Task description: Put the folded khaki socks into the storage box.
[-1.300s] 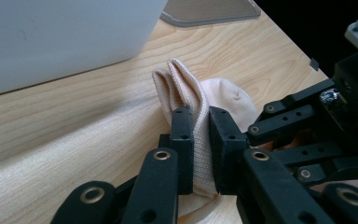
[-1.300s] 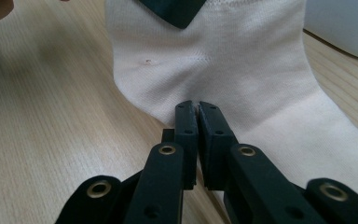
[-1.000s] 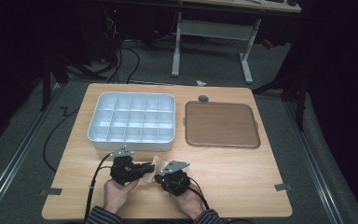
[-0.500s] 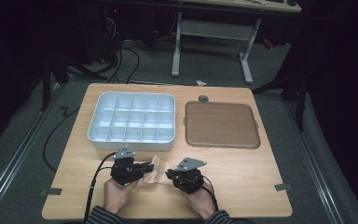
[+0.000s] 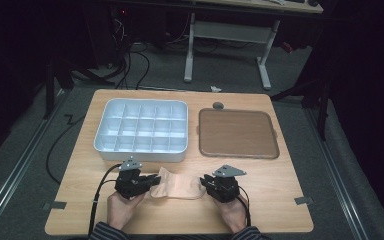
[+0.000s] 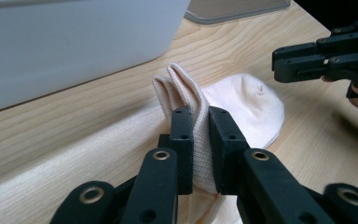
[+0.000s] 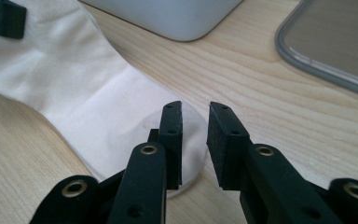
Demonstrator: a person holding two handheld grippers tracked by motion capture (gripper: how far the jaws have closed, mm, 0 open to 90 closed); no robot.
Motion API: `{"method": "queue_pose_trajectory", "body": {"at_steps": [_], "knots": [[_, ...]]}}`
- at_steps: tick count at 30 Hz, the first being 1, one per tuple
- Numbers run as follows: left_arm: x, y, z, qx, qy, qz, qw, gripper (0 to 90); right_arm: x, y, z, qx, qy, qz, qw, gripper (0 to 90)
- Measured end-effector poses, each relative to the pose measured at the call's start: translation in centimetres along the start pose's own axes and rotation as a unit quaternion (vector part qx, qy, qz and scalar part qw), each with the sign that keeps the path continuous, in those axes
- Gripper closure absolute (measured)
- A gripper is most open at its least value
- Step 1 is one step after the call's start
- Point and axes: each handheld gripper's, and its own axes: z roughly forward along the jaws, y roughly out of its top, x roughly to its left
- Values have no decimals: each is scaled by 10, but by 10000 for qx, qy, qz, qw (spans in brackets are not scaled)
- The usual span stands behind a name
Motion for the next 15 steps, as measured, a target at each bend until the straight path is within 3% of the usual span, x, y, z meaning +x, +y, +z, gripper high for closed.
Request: {"method": "queue_pose_trajectory", "body": {"at_steps": [15], "knots": [[-4,3,-4,-18,-127,-36,9999,806,4,-5,21,358,107,43,9993,770]]}}
